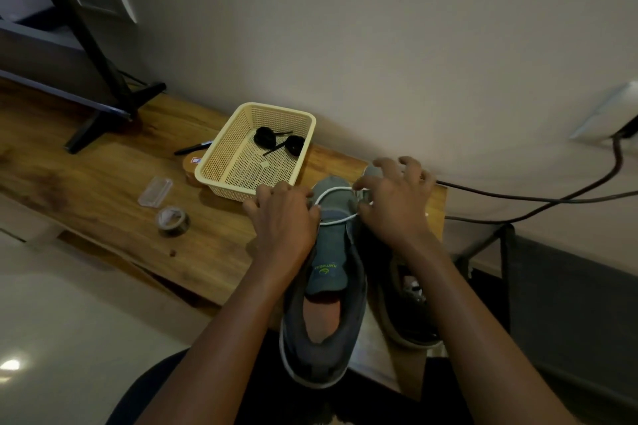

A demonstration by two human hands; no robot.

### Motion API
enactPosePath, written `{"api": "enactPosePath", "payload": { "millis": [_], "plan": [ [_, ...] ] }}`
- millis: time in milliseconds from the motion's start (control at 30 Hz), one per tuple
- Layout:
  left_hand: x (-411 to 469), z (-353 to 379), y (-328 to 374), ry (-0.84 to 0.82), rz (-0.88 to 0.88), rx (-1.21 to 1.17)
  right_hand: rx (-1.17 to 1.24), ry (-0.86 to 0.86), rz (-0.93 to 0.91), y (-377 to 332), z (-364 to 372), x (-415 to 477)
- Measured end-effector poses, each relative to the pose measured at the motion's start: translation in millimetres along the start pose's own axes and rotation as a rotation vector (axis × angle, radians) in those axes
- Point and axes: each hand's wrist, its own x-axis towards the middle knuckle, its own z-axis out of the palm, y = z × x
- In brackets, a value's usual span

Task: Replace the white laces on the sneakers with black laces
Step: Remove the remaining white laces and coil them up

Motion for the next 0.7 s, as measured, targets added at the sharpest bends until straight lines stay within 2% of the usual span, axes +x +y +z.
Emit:
{"api": "enactPosePath", "payload": {
  "millis": [133,300,533,700],
  "plan": [
    [-0.7,3.6,0.5,-0.022,0.022,0.047,-0.083,-0.088,-0.075,-10.1,9.6,-2.6],
    [3.9,-2.6,-3.9,0.007,-0.034,-0.069,-0.083,-0.162,-0.076,-4.2,8.4,-0.9],
    [4.2,-4.9,-4.6,-0.032,-0.076,-0.094,-0.068,-0.136,-0.012,1.2,3.5,-1.2],
    [-0.3,-7.8,2.3,-0.148,-0.054,-0.082,-0.051,-0.172,-0.019,0.9,4.4,-0.9]
  ]
}}
